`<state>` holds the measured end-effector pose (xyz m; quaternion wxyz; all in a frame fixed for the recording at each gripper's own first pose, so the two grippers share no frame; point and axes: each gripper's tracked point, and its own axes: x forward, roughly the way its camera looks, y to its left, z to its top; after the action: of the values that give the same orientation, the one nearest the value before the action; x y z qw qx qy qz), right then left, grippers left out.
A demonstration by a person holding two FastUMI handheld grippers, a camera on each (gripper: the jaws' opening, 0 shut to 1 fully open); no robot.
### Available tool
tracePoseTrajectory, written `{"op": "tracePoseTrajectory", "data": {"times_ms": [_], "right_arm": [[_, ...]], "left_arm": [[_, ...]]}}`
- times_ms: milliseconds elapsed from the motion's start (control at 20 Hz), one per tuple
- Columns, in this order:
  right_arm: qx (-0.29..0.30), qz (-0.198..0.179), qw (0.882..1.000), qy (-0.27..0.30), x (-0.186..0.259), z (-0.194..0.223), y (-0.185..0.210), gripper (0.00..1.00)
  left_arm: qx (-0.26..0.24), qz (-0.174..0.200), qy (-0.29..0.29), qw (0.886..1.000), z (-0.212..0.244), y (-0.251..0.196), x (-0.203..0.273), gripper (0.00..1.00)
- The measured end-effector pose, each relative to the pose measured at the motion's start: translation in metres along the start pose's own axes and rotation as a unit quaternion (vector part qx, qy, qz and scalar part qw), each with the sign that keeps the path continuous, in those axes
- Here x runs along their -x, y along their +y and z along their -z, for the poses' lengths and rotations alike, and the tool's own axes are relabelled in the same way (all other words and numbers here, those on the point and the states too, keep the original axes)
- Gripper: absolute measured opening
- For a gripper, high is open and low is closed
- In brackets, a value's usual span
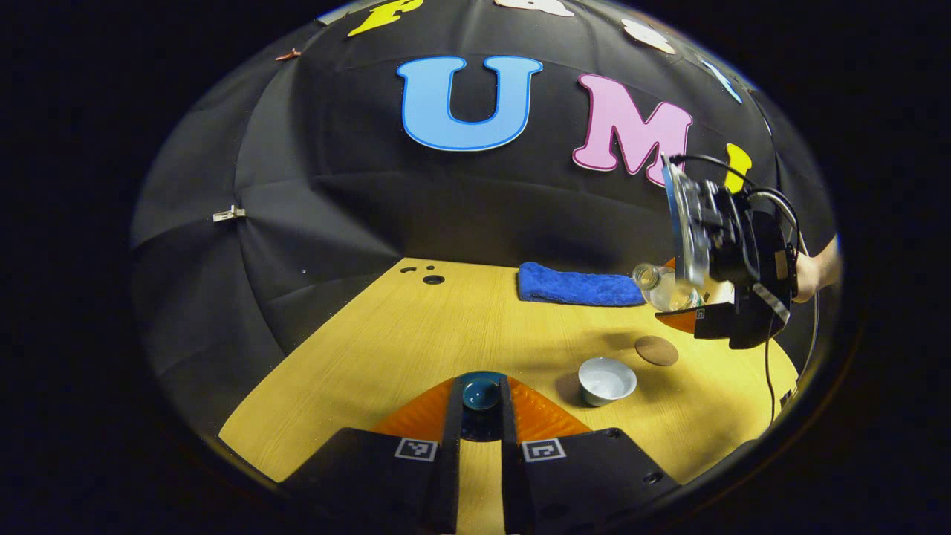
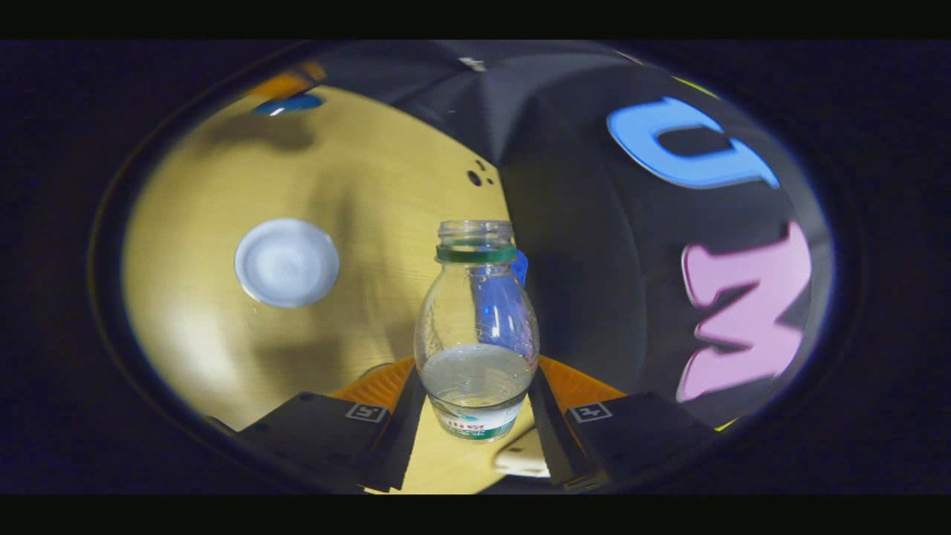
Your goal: Open the teacup lid with one hand, grasp the water bottle and pour water into the teacup with the other hand; after pouring, place the water bottle on the coaster and then close the teacup lid.
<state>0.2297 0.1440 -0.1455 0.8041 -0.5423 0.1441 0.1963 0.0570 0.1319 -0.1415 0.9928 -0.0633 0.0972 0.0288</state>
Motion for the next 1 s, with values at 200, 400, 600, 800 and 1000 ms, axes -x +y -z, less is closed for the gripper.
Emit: {"op": "tracePoseTrajectory", "data": {"times_ms": [200,400,600,800,1000], "right_arm": [[-0.163,-0.007,0.987,-0.005,0.014,0.014,-0.009,0.73],[-0.300,-0.001,0.952,-0.054,0.035,0.022,-0.032,0.73],[-0.362,0.004,0.926,-0.107,0.029,0.020,-0.038,0.73],[-0.428,0.012,0.893,-0.138,0.018,0.034,-0.037,0.73],[-0.460,0.028,0.876,-0.142,0.003,0.058,-0.038,0.73]], "left_arm": [[-0.012,0.002,0.002,1.000,-0.005,-0.013,-0.005,0.27],[-0.025,0.004,-0.021,0.999,-0.024,-0.036,-0.006,0.24],[-0.034,0.018,-0.020,0.999,-0.024,-0.060,-0.013,0.24],[-0.028,0.024,-0.022,0.999,-0.022,-0.078,-0.023,0.23],[-0.015,0.030,-0.026,0.999,-0.020,-0.088,-0.033,0.27]]}}
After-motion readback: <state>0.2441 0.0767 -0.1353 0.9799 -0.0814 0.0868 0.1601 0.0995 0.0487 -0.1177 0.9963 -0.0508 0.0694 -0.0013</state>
